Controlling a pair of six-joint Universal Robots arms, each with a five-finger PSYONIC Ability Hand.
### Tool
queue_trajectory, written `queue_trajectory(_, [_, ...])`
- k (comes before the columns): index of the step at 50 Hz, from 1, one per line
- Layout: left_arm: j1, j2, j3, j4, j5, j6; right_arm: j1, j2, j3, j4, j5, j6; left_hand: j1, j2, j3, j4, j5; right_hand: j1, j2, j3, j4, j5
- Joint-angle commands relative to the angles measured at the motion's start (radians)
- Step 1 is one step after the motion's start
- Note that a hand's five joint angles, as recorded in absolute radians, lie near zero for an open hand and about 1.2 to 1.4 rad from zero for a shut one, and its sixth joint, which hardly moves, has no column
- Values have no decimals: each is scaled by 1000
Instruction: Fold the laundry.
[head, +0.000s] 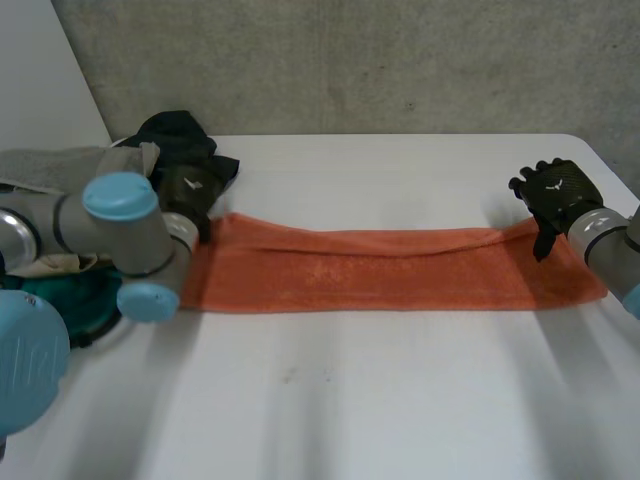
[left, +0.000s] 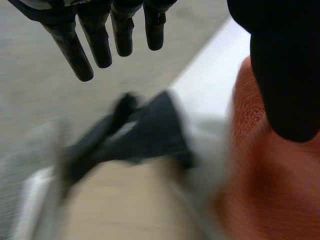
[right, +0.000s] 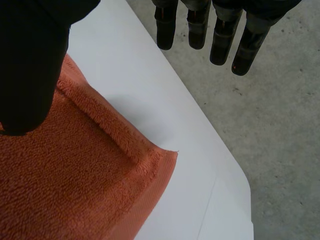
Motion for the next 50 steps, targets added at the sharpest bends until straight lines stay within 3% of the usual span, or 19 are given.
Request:
queue_trajectory(1, [25, 5, 42, 24, -62, -19, -9, -41, 45, 0, -1, -13, 2, -14, -20, -10, -31, -29, -46, -40, -62, -70])
queue_trajectory(9, [-35, 101, -114, 30, -43, -24, -30, -52, 88, 20, -2, -7, -4, -20, -26, -16, -37, -29, -46, -40, -62, -70])
queue_trajectory(21, [-92, 289, -378, 21, -40, -82, -134, -117, 188, 239, -34, -12, -7, -23, -29, -19, -40, -4, -21, -16, -37, -46])
queue_trajectory(29, [-106, 370, -460, 21, -40, -114, -185, -91, 209, 201, -76, -16, -7, -23, -29, -19, -40, 119, 102, 108, 86, 78])
queue_trajectory(34, [-107, 375, -466, 21, -40, -114, -187, -40, 202, 129, -68, -18, -10, -26, -32, -21, -42, 339, 322, 328, 306, 298])
queue_trajectory(35, [-107, 375, -466, 21, -42, -114, -187, -34, 197, 120, -68, -18, -10, -26, -32, -21, -42, 502, 486, 491, 469, 461])
queue_trajectory(37, [-106, 376, -466, 21, -42, -116, -191, -19, 185, 106, -67, -22, -12, -29, -35, -24, -45, 1189, 1172, 1178, 1156, 1148])
queue_trajectory(44, [-104, 408, -474, 20, -43, -119, -246, -23, 165, 101, -45, -68, -12, -29, -35, -24, -45, 1193, 1176, 1182, 1160, 1152])
queue_trajectory(50, [-95, 477, -513, 20, -42, -119, -361, -55, 148, 103, 30, -203, -12, -29, -35, -24, -45, 1193, 1176, 1182, 1160, 1152])
